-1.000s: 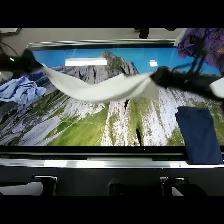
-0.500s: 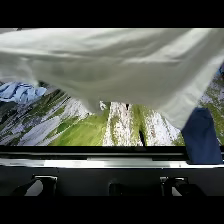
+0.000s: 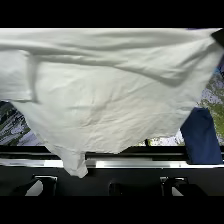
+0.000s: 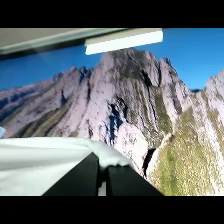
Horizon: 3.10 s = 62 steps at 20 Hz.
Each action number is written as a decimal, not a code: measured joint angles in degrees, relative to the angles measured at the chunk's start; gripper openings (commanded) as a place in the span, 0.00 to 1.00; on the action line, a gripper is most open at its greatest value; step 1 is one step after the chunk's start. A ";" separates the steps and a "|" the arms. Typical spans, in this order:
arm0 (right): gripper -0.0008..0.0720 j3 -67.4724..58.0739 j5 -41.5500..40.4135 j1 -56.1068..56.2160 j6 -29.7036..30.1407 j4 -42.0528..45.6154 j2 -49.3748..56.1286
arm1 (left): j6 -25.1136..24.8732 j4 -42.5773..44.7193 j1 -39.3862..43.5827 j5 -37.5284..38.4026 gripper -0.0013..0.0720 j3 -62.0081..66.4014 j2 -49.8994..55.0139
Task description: Fold the clothes and pants, and hang the long-sleeved shirts on hangers.
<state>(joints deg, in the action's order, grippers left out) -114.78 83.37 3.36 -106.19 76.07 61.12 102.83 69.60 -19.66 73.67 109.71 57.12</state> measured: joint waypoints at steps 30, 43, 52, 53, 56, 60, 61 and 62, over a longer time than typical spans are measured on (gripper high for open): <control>0.95 22.34 4.28 -19.41 25.99 -16.39 33.57 | -6.43 0.02 -1.03 -0.72 0.94 -20.68 32.54; 0.94 56.54 -4.85 -25.35 39.28 -22.38 27.96 | -8.41 -0.11 -2.71 0.17 0.93 -35.34 28.11; 0.40 62.12 -8.68 -22.69 43.15 -28.57 29.31 | -8.15 -0.52 -2.71 0.35 0.95 -35.58 28.11; 0.18 62.29 -9.99 -22.18 43.21 -28.52 29.46 | -7.87 -0.61 -2.73 0.50 0.95 -35.58 28.11; 0.05 62.49 -12.98 -21.40 43.45 -29.55 29.64 | -8.41 -0.94 -3.13 0.59 0.95 -36.15 28.02; 0.05 62.58 -13.79 -21.05 43.41 -30.84 29.55 | -16.37 -7.39 -5.18 -3.28 0.95 -42.64 27.45; 0.05 62.58 -13.49 -21.03 43.39 -30.95 29.55 | -19.54 -10.21 -5.60 -4.33 0.95 -45.20 27.36; 0.05 62.58 -12.63 -21.00 43.12 -31.21 29.51 | -22.32 -12.74 -5.88 -5.27 0.95 -47.60 27.32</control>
<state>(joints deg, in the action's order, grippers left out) -52.21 70.74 -17.65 -63.07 44.86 90.63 80.51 56.86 -25.54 68.40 62.11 84.44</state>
